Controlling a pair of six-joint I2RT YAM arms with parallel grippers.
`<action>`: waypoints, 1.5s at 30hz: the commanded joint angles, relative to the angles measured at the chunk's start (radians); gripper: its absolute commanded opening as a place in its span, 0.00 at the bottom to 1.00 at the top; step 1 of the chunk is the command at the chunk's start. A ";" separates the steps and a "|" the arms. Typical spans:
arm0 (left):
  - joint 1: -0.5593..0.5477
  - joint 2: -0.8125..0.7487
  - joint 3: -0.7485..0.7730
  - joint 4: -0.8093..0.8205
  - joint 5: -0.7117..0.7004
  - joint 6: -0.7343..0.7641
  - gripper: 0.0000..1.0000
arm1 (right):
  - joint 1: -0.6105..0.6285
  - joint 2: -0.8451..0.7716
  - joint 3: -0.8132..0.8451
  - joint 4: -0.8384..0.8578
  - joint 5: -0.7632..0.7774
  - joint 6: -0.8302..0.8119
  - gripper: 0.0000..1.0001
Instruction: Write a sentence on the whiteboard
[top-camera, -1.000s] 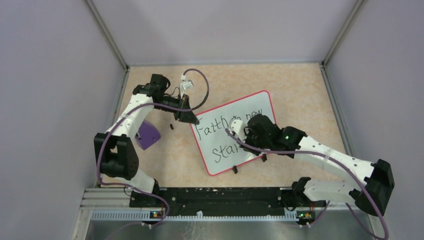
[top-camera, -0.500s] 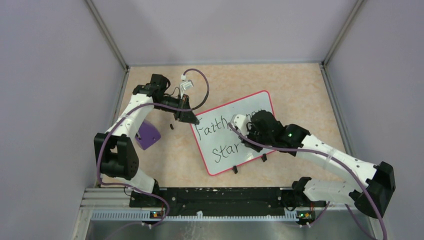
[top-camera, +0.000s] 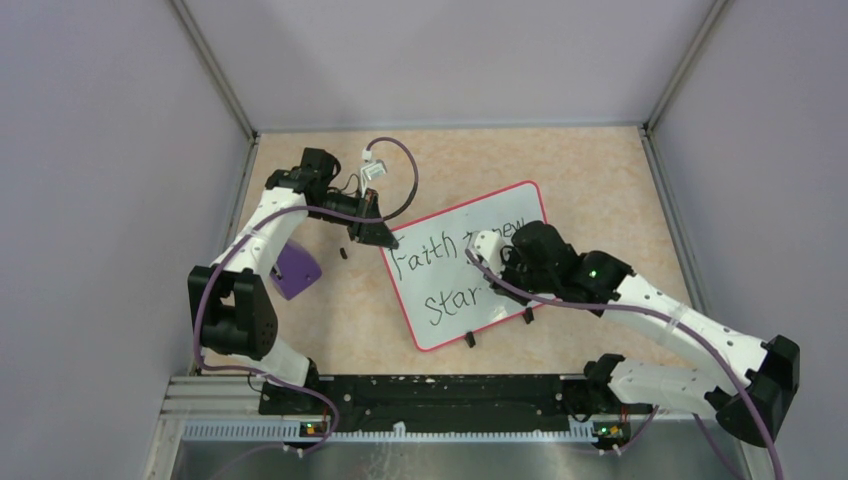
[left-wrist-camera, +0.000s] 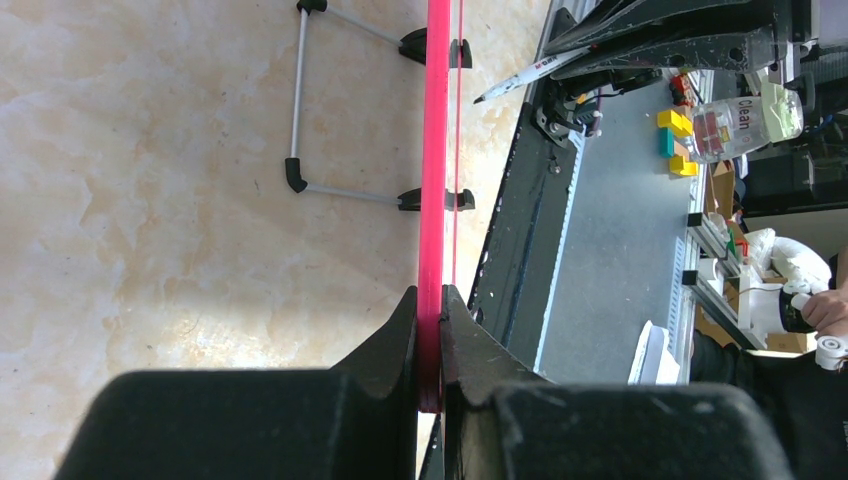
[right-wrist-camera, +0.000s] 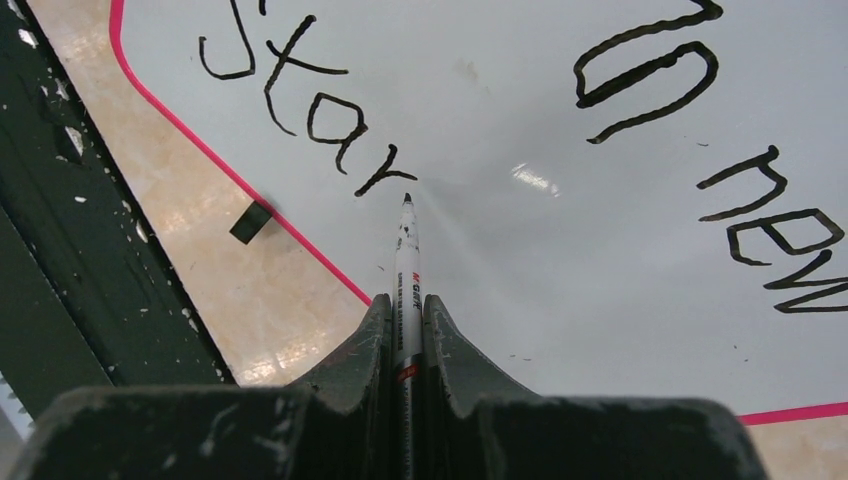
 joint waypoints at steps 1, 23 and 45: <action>-0.011 0.030 0.009 0.015 -0.066 0.019 0.00 | -0.007 0.026 0.006 0.037 0.038 0.005 0.00; -0.010 0.028 -0.009 0.022 -0.068 0.022 0.00 | -0.059 0.009 -0.016 0.017 0.159 0.004 0.00; -0.011 0.026 -0.004 0.022 -0.065 0.019 0.00 | -0.058 0.033 0.057 0.061 0.030 -0.004 0.00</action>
